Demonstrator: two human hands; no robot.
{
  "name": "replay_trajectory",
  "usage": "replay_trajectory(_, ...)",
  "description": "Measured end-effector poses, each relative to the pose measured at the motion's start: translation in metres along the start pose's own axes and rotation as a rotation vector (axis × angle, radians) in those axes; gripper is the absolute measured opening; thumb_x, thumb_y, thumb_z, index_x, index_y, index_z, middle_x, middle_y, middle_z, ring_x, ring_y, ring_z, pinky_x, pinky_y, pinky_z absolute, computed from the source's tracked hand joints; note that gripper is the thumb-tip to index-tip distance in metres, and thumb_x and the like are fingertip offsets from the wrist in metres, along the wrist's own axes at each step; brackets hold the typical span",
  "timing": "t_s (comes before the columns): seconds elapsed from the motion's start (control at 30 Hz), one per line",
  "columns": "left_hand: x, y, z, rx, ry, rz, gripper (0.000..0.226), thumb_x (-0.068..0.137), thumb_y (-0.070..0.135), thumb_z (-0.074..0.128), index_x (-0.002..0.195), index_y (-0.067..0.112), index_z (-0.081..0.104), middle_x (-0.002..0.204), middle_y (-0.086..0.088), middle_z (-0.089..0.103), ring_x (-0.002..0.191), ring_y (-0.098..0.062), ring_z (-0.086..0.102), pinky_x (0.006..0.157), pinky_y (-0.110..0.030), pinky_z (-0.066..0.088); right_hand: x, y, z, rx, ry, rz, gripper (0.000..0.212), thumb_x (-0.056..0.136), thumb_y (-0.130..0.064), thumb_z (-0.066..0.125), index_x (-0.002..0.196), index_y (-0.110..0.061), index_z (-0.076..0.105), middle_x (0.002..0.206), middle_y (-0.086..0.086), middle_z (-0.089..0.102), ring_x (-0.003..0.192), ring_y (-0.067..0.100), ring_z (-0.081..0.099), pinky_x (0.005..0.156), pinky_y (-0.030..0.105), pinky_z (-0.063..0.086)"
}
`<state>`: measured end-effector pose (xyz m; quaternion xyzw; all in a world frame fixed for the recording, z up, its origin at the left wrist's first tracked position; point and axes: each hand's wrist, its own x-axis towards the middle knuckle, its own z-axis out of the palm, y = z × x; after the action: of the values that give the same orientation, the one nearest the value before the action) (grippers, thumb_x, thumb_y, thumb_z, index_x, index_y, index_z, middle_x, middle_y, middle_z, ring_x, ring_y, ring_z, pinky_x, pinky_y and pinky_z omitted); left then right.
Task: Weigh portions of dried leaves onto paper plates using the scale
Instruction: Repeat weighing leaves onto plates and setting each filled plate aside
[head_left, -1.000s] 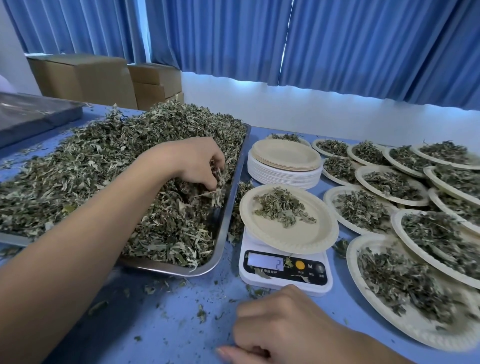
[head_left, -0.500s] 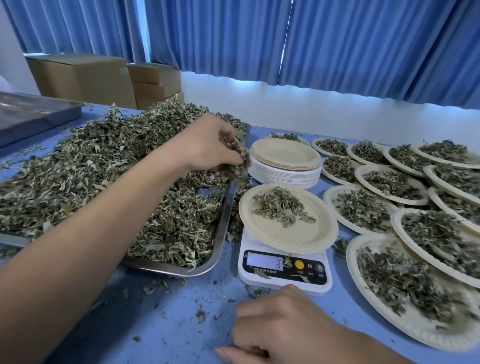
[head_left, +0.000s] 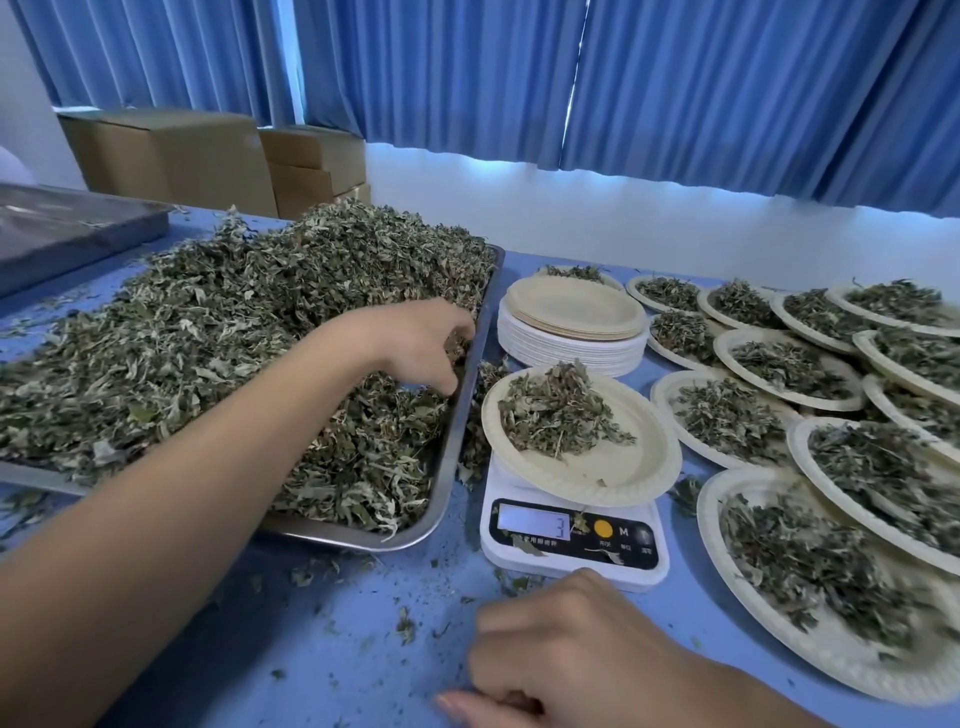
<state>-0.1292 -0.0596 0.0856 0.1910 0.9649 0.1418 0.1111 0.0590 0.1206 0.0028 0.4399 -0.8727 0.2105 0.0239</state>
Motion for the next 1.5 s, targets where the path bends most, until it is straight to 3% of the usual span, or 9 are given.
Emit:
replay_trajectory(0.1, 0.001, -0.004, 0.008, 0.110, -0.196, 0.007, 0.057, 0.079, 0.014, 0.079, 0.132, 0.011, 0.058, 0.119, -0.006, 0.067, 0.095, -0.026, 0.067, 0.083, -0.035, 0.056, 0.000, 0.001, 0.001, -0.001, 0.004, 0.005, 0.047, 0.108, -0.042, 0.048, 0.065, -0.025, 0.040, 0.063, -0.004, 0.034, 0.057, 0.014, 0.034, 0.057, 0.031, 0.031)
replay_trajectory(0.27, 0.006, -0.005, 0.016, 0.211, -0.149, -0.022, 0.030, 0.072, 0.016, 0.086, 0.091, 0.005, 0.066, 0.079, -0.004, 0.063, 0.066, -0.020, 0.053, 0.058, -0.029, 0.041, -0.001, 0.002, 0.003, -0.037, 0.039, -0.010, 0.045, 0.108, -0.043, 0.049, 0.067, -0.030, 0.036, 0.063, -0.005, 0.033, 0.056, 0.013, 0.033, 0.055, 0.028, 0.027)
replay_trajectory(0.5, 0.004, -0.004, 0.010, 0.200, -0.142, 0.006, 0.019, 0.078, 0.018, 0.083, 0.089, 0.012, 0.070, 0.075, 0.004, 0.063, 0.070, -0.018, 0.056, 0.066, -0.031, 0.047, -0.002, 0.004, 0.004, -0.030, 0.040, -0.017, 0.045, 0.108, -0.045, 0.047, 0.067, -0.029, 0.039, 0.065, -0.005, 0.034, 0.058, 0.013, 0.035, 0.055, 0.033, 0.034)
replay_trajectory(0.7, -0.007, 0.002, 0.008, 0.315, -0.265, -0.042, 0.035, 0.073, 0.027, 0.089, 0.098, 0.015, 0.066, 0.091, 0.001, 0.061, 0.086, -0.024, 0.063, 0.072, -0.038, 0.057, -0.002, 0.005, 0.005, -0.017, 0.036, -0.015, 0.047, 0.108, -0.044, 0.048, 0.065, -0.026, 0.042, 0.064, -0.004, 0.036, 0.057, 0.013, 0.036, 0.055, 0.033, 0.033)
replay_trajectory(0.93, -0.014, 0.012, 0.000, 0.279, -0.010, -0.073, 0.023, 0.082, 0.010, 0.081, 0.104, 0.009, 0.073, 0.096, -0.001, 0.072, 0.067, -0.006, 0.055, 0.062, -0.025, 0.044, -0.002, 0.004, 0.004, -0.050, 0.058, -0.039, 0.045, 0.107, -0.044, 0.050, 0.067, -0.031, 0.036, 0.065, -0.005, 0.033, 0.056, 0.013, 0.034, 0.053, 0.030, 0.029)
replay_trajectory(1.03, -0.018, 0.012, -0.006, 0.279, 0.069, -0.081, 0.015, 0.083, 0.015, 0.081, 0.093, 0.016, 0.070, 0.089, 0.003, 0.069, 0.072, -0.009, 0.057, 0.072, -0.033, 0.047, -0.002, 0.004, 0.004, -0.053, 0.054, -0.040, 0.045, 0.107, -0.043, 0.050, 0.067, -0.030, 0.036, 0.065, -0.005, 0.034, 0.057, 0.013, 0.033, 0.053, 0.029, 0.028)
replay_trajectory(1.17, -0.019, 0.018, -0.009, 0.224, 0.401, -0.047, 0.018, 0.086, 0.018, 0.077, 0.080, 0.023, 0.061, 0.091, 0.004, 0.066, 0.086, -0.023, 0.062, 0.076, -0.037, 0.045, -0.002, 0.004, 0.005, -0.034, 0.032, -0.024, 0.047, 0.108, -0.045, 0.048, 0.065, -0.028, 0.040, 0.065, -0.005, 0.035, 0.057, 0.013, 0.036, 0.055, 0.028, 0.029)
replay_trajectory(1.33, -0.016, 0.016, -0.006, 0.221, 0.315, -0.102, 0.029, 0.085, 0.012, 0.078, 0.072, 0.022, 0.054, 0.081, 0.000, 0.059, 0.078, -0.027, 0.061, 0.070, -0.036, 0.046, -0.002, 0.004, 0.004, -0.034, 0.030, -0.017, 0.046, 0.108, -0.045, 0.048, 0.066, -0.028, 0.041, 0.065, -0.005, 0.036, 0.057, 0.013, 0.036, 0.056, 0.028, 0.028)
replay_trajectory(1.5, -0.017, 0.017, -0.009, 0.083, 0.449, -0.001, 0.017, 0.084, 0.021, 0.081, 0.084, 0.022, 0.063, 0.087, 0.005, 0.063, 0.084, -0.023, 0.062, 0.079, -0.039, 0.052, -0.001, 0.004, 0.003, -0.021, 0.034, -0.026, 0.044, 0.108, -0.043, 0.048, 0.068, -0.030, 0.038, 0.065, -0.006, 0.034, 0.057, 0.012, 0.036, 0.054, 0.032, 0.033)
